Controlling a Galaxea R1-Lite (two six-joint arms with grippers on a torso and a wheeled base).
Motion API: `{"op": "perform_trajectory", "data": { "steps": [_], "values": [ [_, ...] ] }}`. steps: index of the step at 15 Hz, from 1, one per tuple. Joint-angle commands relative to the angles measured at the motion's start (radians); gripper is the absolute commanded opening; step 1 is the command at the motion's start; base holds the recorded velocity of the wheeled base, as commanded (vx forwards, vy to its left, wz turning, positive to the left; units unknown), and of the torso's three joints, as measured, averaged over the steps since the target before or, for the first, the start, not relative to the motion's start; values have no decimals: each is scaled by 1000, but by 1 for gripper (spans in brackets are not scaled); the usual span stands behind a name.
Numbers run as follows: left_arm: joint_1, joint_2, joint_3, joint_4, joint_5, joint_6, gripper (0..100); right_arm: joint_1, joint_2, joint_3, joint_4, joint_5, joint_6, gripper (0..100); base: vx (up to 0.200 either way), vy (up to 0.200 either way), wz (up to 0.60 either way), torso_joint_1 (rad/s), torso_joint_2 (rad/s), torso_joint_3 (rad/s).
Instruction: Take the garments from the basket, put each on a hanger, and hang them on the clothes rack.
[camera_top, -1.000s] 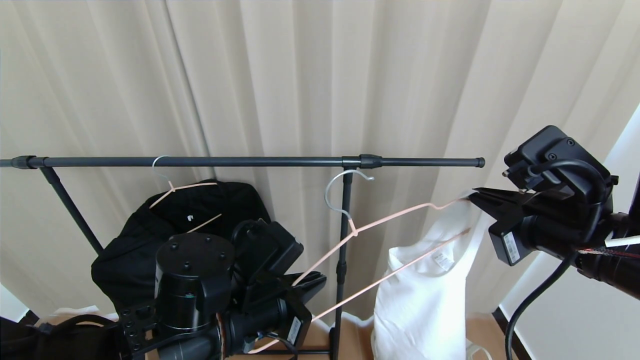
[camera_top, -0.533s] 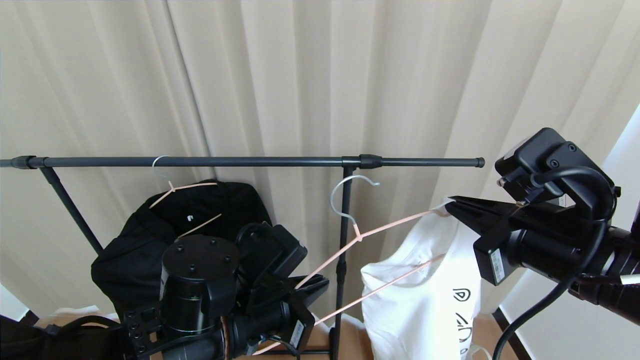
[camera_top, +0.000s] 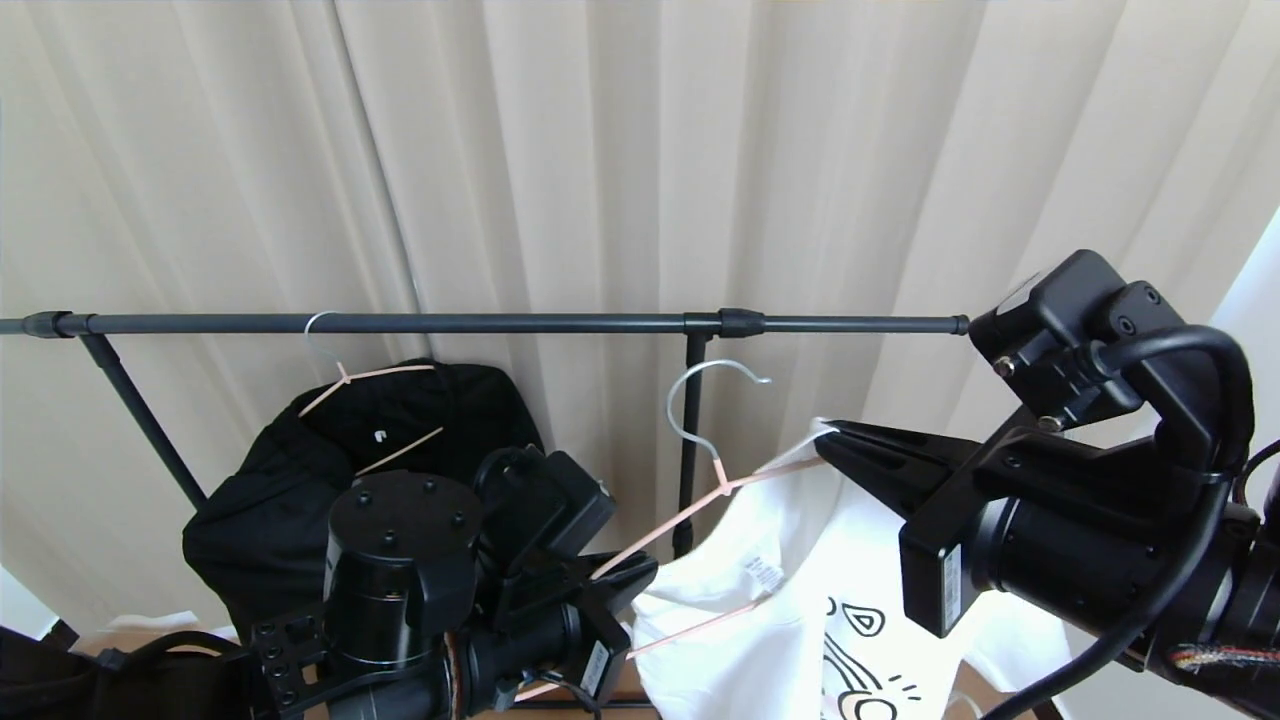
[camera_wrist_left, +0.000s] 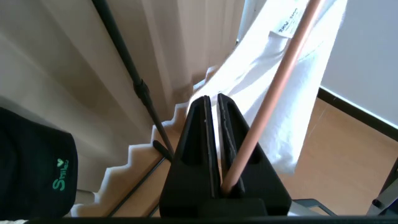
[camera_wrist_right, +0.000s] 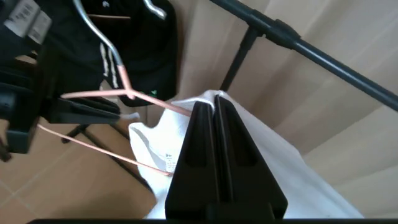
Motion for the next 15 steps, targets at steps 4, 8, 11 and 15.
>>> {"op": "perform_trajectory", "data": {
  "steps": [4, 8, 11, 15],
  "values": [
    [-1, -3, 1, -2, 0, 3, 0, 43, 27, -47, -6, 0, 54, 0, 0, 0, 0, 0, 0, 0],
    [-1, -12, 1, -3, 2, 4, 0, 43, 39, -51, -7, -45, 57, 100, 0, 0, 0, 0, 0, 0],
    [-11, -18, 13, -59, 11, 4, 0, 43, 41, -57, -6, -51, 55, 100, 0, 0, 0, 0, 0, 0],
    [-8, -32, 31, -60, 11, 3, 0, 36, 22, -56, -6, -57, 55, 100, 0, 0, 0, 0, 0, 0]
  ]
}}
